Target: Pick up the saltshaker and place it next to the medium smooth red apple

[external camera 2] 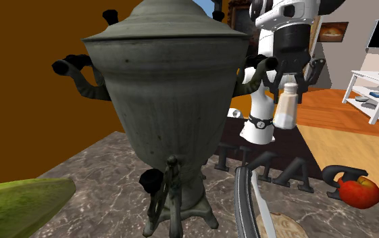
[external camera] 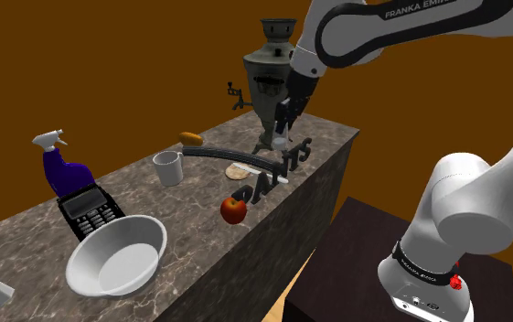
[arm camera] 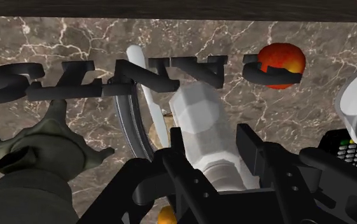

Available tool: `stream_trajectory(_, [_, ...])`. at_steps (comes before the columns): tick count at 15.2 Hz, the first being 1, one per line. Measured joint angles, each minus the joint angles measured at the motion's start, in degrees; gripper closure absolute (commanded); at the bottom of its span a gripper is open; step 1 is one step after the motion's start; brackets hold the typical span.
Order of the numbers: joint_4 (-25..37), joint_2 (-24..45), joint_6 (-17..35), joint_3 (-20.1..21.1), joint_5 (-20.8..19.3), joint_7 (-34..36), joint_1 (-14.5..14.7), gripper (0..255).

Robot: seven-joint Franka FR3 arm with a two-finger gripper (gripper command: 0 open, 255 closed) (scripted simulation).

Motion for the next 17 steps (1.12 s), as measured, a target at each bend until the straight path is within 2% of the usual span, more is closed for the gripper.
stream_trajectory(5, [-1.10,-1.40,0.25,6.35,1.73,7.46,2.50,255])
stream_trajectory(7, [-2.23,-1.31,1.57,7.71,2.20,8.99,3.07,255])
stream_trajectory(17, [-8.30,0.71,9.66,8.08,2.86,8.74,3.47,255])
